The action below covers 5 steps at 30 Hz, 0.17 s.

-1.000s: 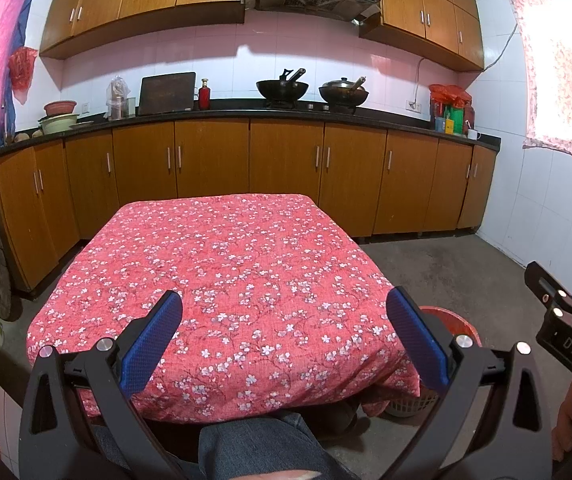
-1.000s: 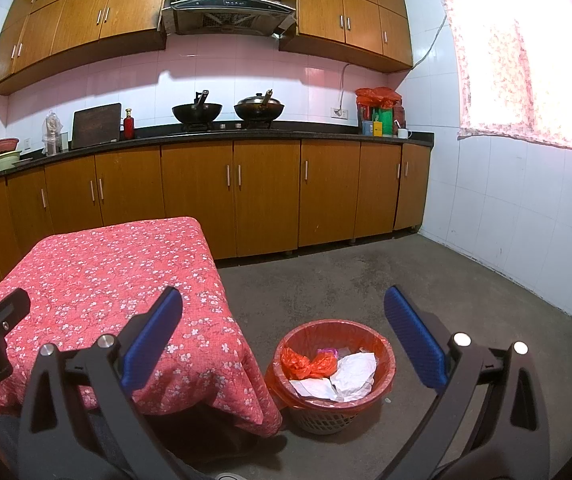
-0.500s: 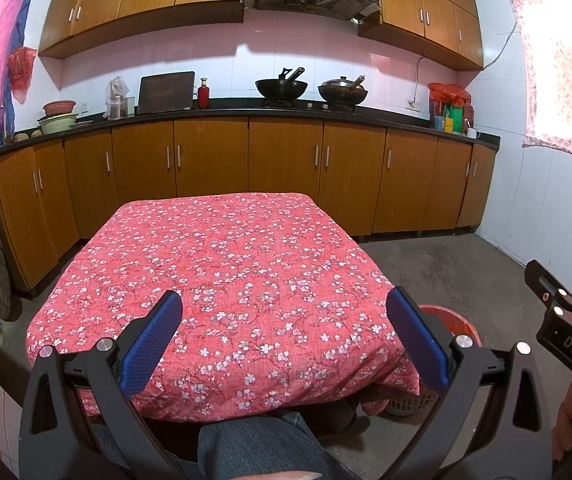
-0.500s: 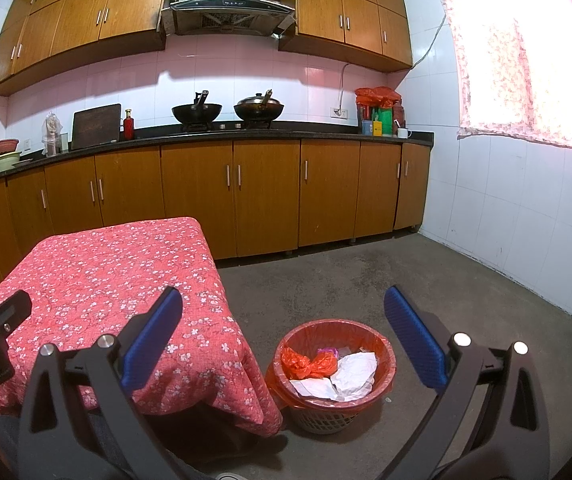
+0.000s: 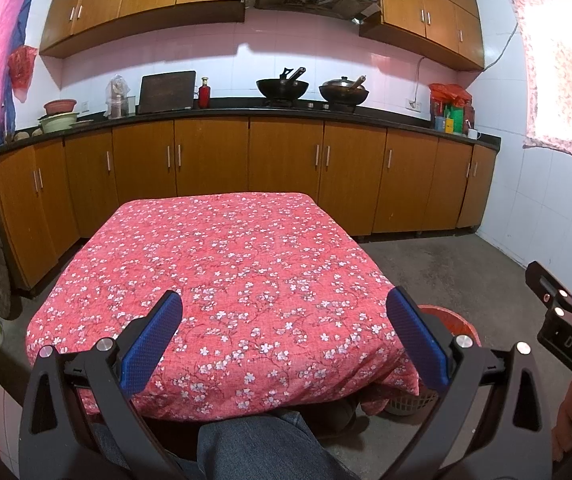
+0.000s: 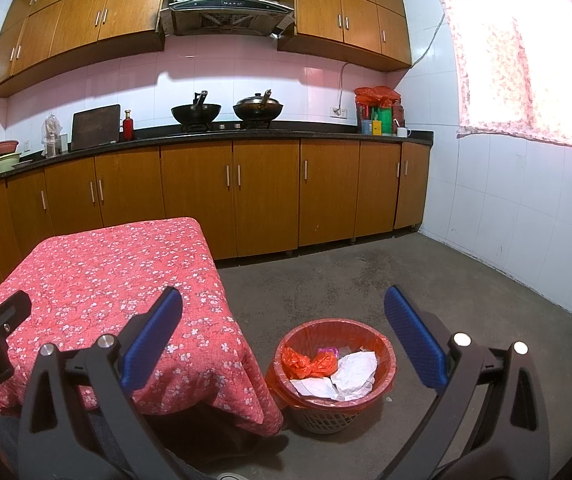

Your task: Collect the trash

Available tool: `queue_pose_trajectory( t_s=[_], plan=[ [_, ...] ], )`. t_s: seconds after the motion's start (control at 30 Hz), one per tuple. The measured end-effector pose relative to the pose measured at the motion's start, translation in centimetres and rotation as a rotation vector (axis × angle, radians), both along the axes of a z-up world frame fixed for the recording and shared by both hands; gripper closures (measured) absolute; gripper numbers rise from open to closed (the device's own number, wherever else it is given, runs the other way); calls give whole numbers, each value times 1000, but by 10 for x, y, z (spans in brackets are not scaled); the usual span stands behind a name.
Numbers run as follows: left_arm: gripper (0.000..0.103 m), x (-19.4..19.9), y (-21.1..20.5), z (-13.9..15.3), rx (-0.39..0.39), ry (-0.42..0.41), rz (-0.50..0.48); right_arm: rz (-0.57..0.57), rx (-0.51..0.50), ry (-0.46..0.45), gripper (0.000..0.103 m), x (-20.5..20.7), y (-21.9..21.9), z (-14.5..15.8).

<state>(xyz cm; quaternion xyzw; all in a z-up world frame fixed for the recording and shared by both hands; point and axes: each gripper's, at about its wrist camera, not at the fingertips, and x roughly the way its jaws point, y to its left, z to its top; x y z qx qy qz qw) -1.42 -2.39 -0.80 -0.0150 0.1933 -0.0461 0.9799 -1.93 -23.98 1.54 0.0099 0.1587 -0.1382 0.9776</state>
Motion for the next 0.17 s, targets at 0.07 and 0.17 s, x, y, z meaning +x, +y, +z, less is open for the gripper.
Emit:
queue_pose_trajectory(
  t_s=[0.07,0.17],
  plan=[
    [2,0,0,0,-2,0,-1,1,-1,-1,4,0,0,0],
    [2,1,1,0,-1,2,-2,0,-1,0,4,0,0,0]
  ],
)
